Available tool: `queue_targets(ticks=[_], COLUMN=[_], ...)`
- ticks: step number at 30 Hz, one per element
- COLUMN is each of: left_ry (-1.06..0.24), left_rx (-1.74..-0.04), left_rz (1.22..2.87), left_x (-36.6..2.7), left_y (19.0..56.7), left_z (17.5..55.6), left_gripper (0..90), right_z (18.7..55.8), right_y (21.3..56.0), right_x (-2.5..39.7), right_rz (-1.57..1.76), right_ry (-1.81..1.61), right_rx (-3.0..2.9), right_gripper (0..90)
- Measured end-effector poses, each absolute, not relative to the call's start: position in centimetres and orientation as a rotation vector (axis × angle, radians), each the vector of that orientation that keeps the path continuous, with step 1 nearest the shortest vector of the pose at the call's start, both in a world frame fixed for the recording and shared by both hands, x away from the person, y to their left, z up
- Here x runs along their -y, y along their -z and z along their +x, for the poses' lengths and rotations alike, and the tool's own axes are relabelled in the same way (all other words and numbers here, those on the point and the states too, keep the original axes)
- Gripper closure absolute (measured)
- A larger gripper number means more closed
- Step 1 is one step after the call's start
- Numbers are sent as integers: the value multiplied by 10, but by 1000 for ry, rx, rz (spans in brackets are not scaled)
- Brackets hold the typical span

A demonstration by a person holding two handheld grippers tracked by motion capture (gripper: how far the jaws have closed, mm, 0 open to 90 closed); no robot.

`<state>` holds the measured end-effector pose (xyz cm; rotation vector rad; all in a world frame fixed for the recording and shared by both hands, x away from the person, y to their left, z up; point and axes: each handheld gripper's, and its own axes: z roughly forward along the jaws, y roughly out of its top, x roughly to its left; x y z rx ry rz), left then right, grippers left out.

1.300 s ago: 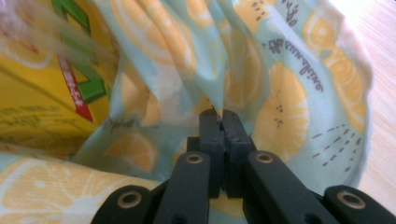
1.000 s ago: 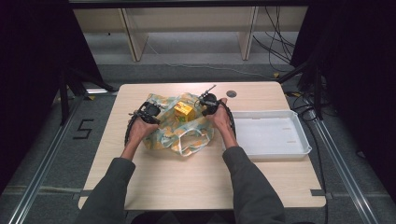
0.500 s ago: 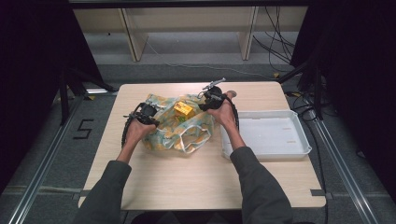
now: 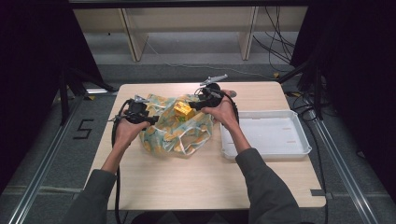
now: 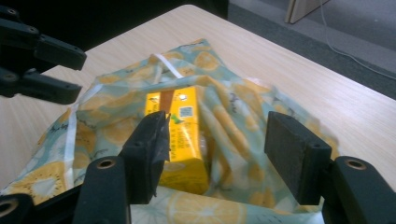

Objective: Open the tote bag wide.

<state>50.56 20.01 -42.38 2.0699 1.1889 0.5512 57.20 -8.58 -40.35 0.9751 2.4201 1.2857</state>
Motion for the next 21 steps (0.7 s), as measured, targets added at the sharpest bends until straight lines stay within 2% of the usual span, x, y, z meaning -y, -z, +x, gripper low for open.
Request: queue_targets(ticks=[8,21], left_ry=[-549,-495], left_rx=[-1101,-1055], left_rz=[2052,1971], left_x=[-182,-188], left_y=[420,426], left_z=[459,402], left_gripper=[326,235], right_z=[569,570], right_y=[403,410], right_x=[73,61], right_rz=[947,926], right_ry=[-1265,-1243], right_rx=[-2459,-2487], right_gripper=[385,322])
